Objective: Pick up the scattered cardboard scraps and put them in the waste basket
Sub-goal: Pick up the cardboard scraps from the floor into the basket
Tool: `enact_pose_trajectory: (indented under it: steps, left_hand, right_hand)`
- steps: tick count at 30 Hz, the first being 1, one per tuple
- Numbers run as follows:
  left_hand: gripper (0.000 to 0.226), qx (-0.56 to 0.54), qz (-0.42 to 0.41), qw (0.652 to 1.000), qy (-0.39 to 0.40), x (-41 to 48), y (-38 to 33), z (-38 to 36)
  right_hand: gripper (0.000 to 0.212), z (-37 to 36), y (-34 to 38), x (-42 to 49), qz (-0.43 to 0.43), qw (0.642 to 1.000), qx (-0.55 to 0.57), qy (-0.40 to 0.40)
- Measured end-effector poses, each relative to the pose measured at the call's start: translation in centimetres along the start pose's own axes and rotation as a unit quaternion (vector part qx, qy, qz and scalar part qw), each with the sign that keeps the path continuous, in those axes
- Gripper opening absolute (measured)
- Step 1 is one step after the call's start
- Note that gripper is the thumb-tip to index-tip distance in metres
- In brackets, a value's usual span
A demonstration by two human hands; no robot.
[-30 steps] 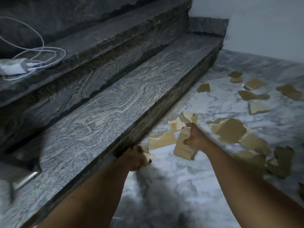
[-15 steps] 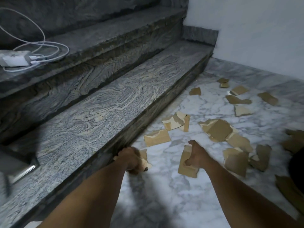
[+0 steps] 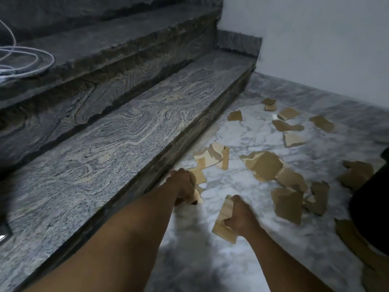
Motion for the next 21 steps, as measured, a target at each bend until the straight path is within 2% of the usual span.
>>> enact_pose_trajectory:
  steps: [4,7,10,15,17,21]
  left_hand:
    - [0.048,0.075,-0.017,0.997,0.023,1.4,-0.2,0.1]
    - [0.042,0.065,-0.042,0.997,0.003,1.5,-0.5,-0.1]
    - [0.048,0.068,-0.086,0.993,-0.040,1.7,-1.7,0.2]
    - [0.039,-0.054,-0.094,0.984,-0.144,3.9,-4.9,1.2]
    - [0.041,-0.091,-0.087,0.980,-0.153,5.5,-5.9,1.7]
    - [0.051,-0.131,-0.067,0.982,-0.117,9.5,-6.4,2.3]
  right_hand:
    - [0.073,0.3,0.1,0.9,-0.004,1.000,0.003,0.029]
    - [0.077,0.5,0.6,1.9,0.000,0.999,0.002,0.046]
    - [0.089,0.8,1.1,3.0,-0.004,0.998,-0.001,0.067]
    - [0.100,1.0,1.4,3.9,-0.014,0.995,-0.018,0.093]
    - [0.093,0.8,1.2,4.0,-0.015,0.996,-0.015,0.084]
    - [0.073,0.4,0.7,3.9,-0.018,0.998,0.007,0.059]
Point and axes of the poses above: each hand's wrist, its own x-axis towards the middle knuckle, its own z-axis out of the back of the hand, y = z × x, the point moved 1 cm from there along x, towards the middle knuckle, and after that the axes turned 1 degree about -x, right-handed, at the moved point
